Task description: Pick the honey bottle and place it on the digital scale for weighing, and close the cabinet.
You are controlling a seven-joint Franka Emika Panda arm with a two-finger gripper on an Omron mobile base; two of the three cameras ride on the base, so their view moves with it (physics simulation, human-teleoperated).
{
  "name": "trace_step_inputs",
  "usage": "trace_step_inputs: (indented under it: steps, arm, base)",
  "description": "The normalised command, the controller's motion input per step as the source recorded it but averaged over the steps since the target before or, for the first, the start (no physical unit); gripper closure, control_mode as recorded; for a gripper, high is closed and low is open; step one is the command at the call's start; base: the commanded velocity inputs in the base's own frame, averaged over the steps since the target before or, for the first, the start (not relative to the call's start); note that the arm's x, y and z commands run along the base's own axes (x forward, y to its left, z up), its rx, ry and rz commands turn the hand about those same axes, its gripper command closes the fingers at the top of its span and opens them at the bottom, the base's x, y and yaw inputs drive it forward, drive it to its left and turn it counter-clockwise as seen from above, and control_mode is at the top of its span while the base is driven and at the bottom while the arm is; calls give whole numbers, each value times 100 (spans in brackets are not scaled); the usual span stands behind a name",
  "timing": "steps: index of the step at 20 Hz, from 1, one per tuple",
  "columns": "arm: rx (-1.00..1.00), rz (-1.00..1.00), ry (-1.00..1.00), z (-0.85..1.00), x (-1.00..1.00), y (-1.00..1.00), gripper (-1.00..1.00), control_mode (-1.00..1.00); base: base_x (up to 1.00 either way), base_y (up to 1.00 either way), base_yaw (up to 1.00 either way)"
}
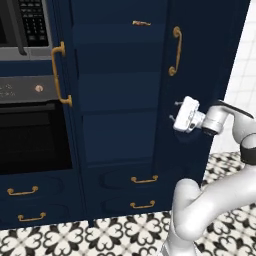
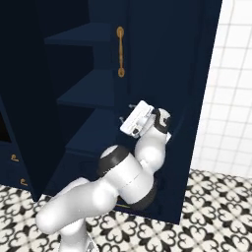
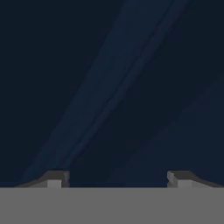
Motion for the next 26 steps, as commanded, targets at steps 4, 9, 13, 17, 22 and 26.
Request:
trace_step_inputs:
  steps: [4,9,13,17,22,26]
  arm:
    - [-7,-60,63,-10,50,-11,-100,-100]
    - [-6,-50,30,-3,92,0,-100,-100]
    - [0,-24,22,0,100,-3,-100,-100]
    - [0,-8,18,0,100,-23,-100,-100]
    - [0,-3,11,0,80,-31,-100,-100]
    - [4,0,2,0,1,-33,-100,-100]
  base:
    - [0,0,0]
    - [0,0,0]
    - [0,0,0]
    - [0,0,0]
    - [0,0,0]
    - [0,0,0]
